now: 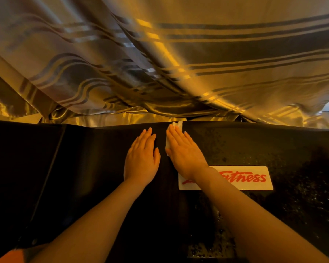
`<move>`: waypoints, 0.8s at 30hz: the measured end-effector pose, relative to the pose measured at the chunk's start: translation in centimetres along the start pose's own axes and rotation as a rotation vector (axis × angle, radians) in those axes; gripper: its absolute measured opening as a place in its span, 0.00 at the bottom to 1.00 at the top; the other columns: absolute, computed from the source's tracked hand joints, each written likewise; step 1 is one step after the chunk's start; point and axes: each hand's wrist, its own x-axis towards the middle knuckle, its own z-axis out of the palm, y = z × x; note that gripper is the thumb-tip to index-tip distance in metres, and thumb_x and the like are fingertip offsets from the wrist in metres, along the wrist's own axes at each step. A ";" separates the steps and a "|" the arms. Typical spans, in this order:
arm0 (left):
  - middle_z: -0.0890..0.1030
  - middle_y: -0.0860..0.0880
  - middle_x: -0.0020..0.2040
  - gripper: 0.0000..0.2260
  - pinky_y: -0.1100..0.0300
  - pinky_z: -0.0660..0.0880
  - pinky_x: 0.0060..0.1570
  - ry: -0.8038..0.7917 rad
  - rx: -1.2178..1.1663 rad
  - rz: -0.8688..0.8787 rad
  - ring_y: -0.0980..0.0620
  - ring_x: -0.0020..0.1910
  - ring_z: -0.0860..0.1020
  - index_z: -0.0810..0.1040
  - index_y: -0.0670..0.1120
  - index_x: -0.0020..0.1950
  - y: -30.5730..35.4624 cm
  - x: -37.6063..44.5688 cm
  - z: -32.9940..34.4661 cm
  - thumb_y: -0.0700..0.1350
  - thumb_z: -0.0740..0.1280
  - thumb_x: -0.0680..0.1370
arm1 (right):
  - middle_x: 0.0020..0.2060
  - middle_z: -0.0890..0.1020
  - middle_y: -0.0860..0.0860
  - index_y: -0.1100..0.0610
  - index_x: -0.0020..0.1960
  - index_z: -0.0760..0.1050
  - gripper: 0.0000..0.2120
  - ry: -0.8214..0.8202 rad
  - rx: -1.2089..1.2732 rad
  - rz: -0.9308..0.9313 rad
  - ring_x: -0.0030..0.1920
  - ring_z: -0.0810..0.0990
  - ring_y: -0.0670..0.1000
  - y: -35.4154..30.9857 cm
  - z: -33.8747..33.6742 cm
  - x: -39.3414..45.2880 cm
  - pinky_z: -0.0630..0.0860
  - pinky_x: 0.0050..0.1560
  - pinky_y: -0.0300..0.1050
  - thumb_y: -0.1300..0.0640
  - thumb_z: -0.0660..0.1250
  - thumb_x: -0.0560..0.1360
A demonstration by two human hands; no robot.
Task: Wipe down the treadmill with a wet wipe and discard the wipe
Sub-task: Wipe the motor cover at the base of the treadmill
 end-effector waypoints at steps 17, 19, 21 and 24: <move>0.57 0.49 0.79 0.22 0.57 0.52 0.75 -0.023 0.024 -0.034 0.52 0.79 0.53 0.62 0.47 0.77 0.2 0.1 0.1 0.48 0.56 0.83 | 0.72 0.31 0.47 0.53 0.78 0.34 0.29 -0.005 -0.024 0.108 0.74 0.29 0.48 1.4 0.9 -4.2 0.31 0.72 0.49 0.47 0.46 0.85; 0.57 0.49 0.79 0.22 0.57 0.52 0.75 -0.028 0.021 -0.032 0.52 0.79 0.53 0.62 0.47 0.77 0.2 0.0 0.0 0.48 0.56 0.83 | 0.73 0.31 0.46 0.52 0.78 0.34 0.28 -0.002 -0.022 0.120 0.74 0.30 0.47 2.5 0.6 -4.5 0.30 0.72 0.49 0.47 0.45 0.85; 0.57 0.49 0.79 0.22 0.57 0.51 0.75 -0.032 0.021 -0.034 0.52 0.79 0.52 0.62 0.47 0.77 0.2 0.0 -0.1 0.48 0.56 0.83 | 0.74 0.32 0.46 0.52 0.78 0.35 0.28 -0.006 -0.010 0.162 0.74 0.30 0.46 3.9 0.3 -5.2 0.30 0.72 0.48 0.46 0.45 0.85; 0.55 0.49 0.80 0.22 0.57 0.50 0.75 -0.053 0.051 -0.039 0.52 0.79 0.51 0.60 0.47 0.78 0.4 0.1 -0.3 0.48 0.55 0.84 | 0.74 0.32 0.46 0.52 0.78 0.35 0.29 -0.017 -0.006 0.200 0.74 0.30 0.46 5.2 -0.1 -6.3 0.31 0.73 0.49 0.45 0.46 0.85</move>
